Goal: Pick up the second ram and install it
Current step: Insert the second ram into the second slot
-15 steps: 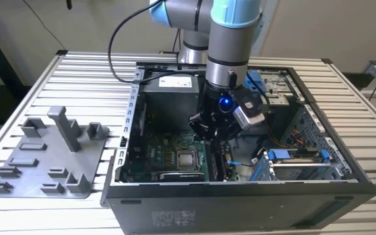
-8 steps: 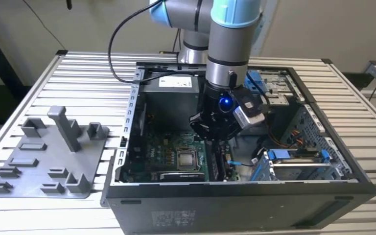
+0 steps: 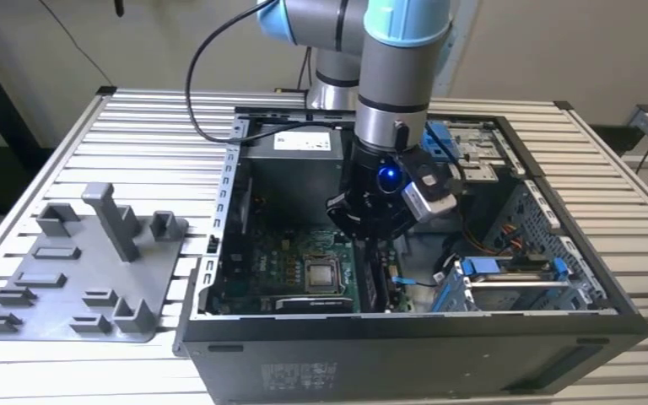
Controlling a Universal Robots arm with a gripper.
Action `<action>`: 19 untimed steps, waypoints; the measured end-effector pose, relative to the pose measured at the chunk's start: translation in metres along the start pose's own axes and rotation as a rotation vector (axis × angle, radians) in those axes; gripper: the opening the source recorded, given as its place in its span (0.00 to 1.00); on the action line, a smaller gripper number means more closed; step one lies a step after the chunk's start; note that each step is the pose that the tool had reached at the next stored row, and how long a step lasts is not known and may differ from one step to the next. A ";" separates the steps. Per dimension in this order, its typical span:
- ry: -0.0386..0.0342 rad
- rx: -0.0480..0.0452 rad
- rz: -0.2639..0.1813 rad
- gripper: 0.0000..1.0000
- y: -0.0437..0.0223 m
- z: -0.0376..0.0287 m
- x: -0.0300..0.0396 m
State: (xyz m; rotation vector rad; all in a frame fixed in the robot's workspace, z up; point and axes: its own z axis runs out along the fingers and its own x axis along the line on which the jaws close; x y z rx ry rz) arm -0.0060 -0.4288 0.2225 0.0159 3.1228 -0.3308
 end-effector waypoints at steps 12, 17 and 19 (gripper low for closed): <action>0.0003 -0.0167 0.000 0.12 -0.0005 0.0013 0.0000; 0.0013 -0.0165 0.000 0.12 -0.0004 0.0037 0.0000; 0.0020 -0.0165 0.004 0.12 -0.0004 0.0038 0.0000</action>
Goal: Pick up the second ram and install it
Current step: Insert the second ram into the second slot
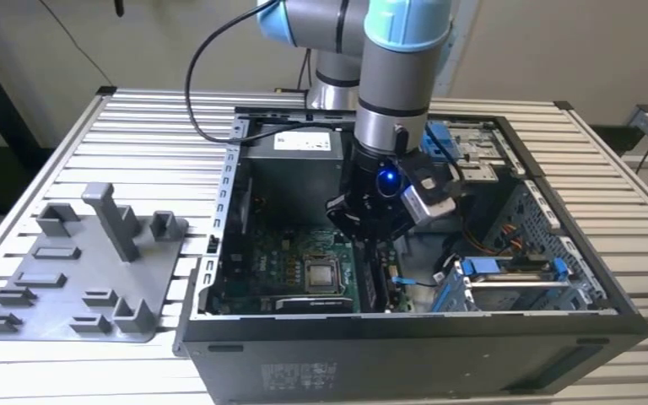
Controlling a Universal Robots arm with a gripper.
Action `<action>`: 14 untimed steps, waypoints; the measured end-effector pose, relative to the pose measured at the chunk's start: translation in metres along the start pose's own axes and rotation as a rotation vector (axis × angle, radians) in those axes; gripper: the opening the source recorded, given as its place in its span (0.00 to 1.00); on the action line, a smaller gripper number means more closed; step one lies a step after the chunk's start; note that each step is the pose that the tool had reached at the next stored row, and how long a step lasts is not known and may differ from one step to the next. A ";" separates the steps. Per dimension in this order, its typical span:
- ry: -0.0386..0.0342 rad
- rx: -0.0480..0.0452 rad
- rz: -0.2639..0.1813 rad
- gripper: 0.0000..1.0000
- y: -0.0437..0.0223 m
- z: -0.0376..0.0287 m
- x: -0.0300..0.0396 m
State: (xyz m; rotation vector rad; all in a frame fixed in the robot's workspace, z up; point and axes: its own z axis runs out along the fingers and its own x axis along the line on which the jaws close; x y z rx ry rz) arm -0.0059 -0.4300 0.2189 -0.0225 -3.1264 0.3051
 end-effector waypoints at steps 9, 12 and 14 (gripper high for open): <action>0.0024 0.0005 0.012 0.12 0.0002 0.0007 -0.0001; 0.0029 0.0011 0.013 0.12 0.0007 0.0050 -0.0002; 0.0029 0.0010 0.013 0.12 0.0007 0.0054 -0.0002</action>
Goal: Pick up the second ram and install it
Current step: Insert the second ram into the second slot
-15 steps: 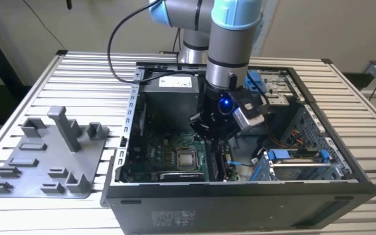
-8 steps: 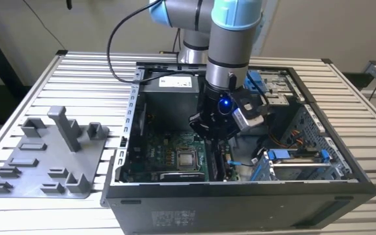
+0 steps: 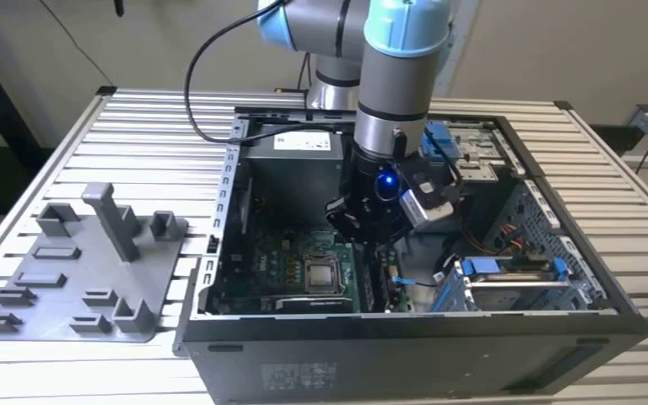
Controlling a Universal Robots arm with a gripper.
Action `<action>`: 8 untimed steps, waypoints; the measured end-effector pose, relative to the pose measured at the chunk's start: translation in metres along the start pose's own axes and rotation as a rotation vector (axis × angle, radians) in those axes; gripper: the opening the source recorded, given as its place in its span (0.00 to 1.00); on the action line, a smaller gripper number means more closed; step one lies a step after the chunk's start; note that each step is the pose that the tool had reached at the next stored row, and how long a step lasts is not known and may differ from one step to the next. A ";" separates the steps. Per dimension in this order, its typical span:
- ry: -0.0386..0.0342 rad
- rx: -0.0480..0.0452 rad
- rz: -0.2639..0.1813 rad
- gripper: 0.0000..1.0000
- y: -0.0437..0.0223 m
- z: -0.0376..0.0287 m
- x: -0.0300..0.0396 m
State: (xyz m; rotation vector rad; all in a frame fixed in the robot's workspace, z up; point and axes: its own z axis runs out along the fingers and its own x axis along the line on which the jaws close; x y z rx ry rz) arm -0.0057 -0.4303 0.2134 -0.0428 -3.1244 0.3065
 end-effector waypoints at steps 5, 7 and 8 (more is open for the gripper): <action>-0.0005 -0.0021 0.000 0.14 0.0006 0.0006 -0.0001; 0.0002 -0.0018 0.000 0.20 -0.0001 -0.0016 -0.0003; 0.0007 -0.0006 0.001 0.20 -0.0011 -0.0064 -0.0003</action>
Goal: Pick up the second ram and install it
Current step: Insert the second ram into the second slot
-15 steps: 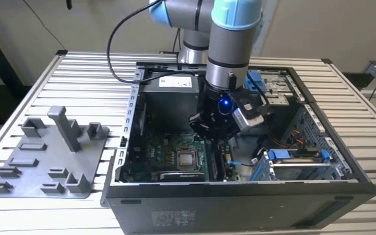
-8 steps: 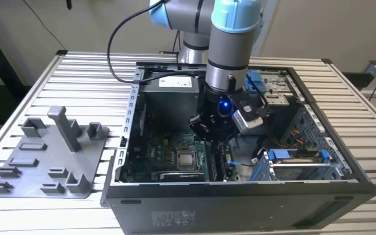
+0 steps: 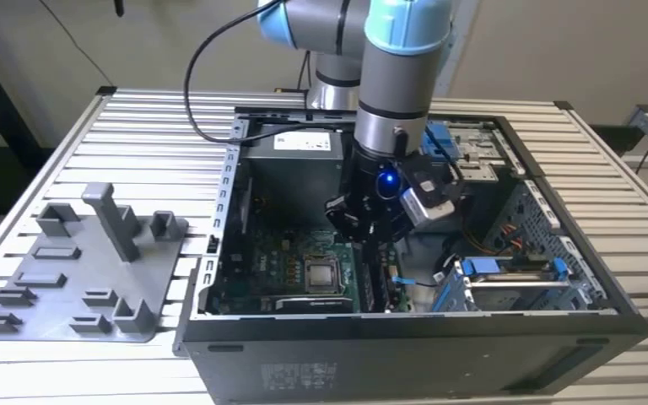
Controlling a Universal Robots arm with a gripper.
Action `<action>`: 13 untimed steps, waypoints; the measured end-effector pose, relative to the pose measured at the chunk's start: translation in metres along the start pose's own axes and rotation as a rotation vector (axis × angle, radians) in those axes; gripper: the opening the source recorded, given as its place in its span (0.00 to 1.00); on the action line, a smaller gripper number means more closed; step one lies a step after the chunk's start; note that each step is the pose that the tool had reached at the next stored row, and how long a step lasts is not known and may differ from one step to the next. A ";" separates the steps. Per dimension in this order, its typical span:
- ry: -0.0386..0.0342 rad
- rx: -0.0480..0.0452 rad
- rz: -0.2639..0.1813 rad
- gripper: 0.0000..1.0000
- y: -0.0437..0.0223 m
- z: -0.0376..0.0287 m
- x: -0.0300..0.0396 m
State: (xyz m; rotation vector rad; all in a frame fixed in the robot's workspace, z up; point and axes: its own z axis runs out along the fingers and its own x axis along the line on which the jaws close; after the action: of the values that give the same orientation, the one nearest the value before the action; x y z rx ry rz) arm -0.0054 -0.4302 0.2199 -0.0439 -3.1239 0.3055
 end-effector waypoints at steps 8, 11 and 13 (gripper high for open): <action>0.0002 -0.0032 0.000 0.20 -0.0033 -0.0179 0.0000; 0.0003 -0.0034 0.000 0.18 -0.0034 -0.0180 0.0001; 0.0003 -0.0038 0.000 0.11 -0.0034 -0.0180 0.0001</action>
State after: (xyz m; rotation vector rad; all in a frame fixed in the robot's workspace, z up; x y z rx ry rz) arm -0.0055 -0.4300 0.2382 -0.0442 -3.1242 0.2995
